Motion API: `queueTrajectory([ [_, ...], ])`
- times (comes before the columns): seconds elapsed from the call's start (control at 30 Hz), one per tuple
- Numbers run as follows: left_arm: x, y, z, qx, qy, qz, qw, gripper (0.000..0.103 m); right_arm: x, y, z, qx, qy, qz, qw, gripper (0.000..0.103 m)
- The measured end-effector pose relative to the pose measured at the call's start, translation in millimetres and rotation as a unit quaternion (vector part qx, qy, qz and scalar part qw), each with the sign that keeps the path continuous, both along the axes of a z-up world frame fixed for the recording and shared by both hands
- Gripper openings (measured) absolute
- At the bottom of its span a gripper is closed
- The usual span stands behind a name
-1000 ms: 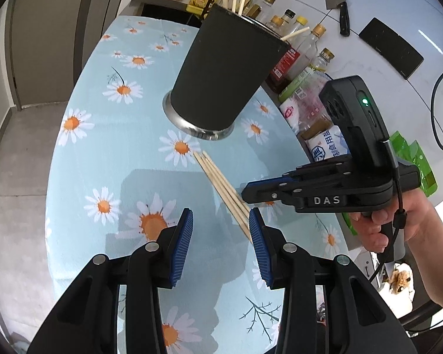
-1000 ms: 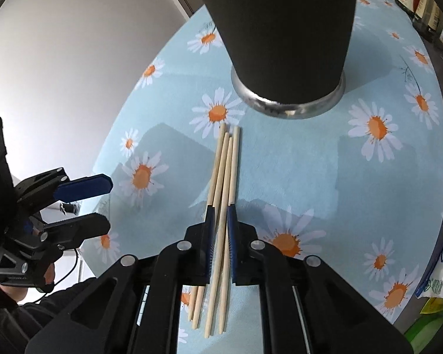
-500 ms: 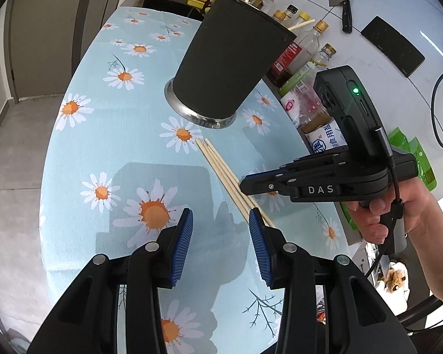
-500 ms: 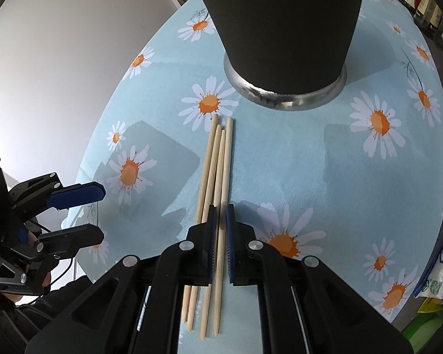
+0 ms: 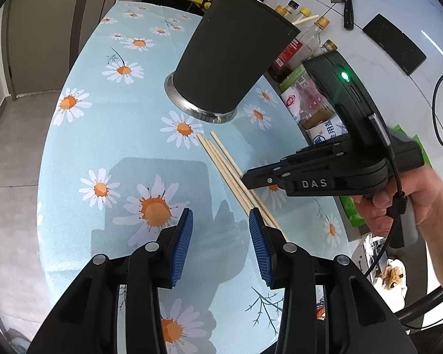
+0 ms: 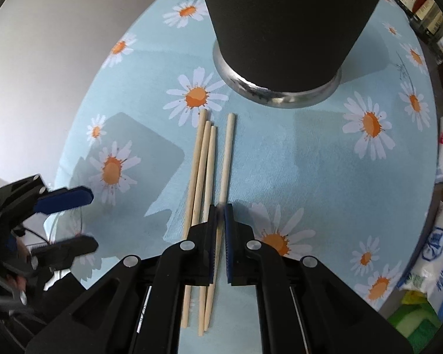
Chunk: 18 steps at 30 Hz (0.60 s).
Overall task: Organize utensils
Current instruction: 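Move both grippers back down to the remaining chopsticks, then grasp a chopstick with the right gripper while the left gripper grasps another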
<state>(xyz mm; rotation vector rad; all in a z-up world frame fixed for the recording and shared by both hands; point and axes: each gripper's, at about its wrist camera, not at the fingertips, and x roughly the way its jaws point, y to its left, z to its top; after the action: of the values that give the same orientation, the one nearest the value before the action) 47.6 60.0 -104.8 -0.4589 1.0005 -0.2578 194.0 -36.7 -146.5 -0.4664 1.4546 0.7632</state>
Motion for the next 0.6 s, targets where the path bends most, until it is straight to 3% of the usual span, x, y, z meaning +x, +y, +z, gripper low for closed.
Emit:
queueTrajectory([
  [0.1, 3.0, -1.9, -1.3, 0.004, 0.011, -0.005, 0.9999, 0.038, -1.0, 13.0, -0.8, -0.039, -0.004, -0.019, 0.999, 0.005],
  [0.17, 4.6, -1.0, 0.3, 0.005, 0.016, 0.0, 0.9999, 0.038, -4.5, 24.5, -2.0, -0.063, -0.014, -0.002, 0.998, 0.006],
  [0.27, 8.4, 0.4, 2.5, 0.013, 0.024, 0.004, 0.9996, 0.038, -3.6, 32.3, -3.1, -0.073, -0.01, -0.006, 0.997, 0.006],
  [0.43, 17.9, 6.9, 1.7, 0.009, 0.04, 0.018, 0.999, 0.038, 5.5, 28.9, -4.0, -0.052, 0.016, -0.029, 0.998, 0.006],
  [0.6, 32.1, -0.7, -0.4, -0.006, 0.068, 0.013, 0.9976, 0.038, 22.1, 10.1, -4.6, 0.001, 0.069, -0.066, 0.995, 0.006],
])
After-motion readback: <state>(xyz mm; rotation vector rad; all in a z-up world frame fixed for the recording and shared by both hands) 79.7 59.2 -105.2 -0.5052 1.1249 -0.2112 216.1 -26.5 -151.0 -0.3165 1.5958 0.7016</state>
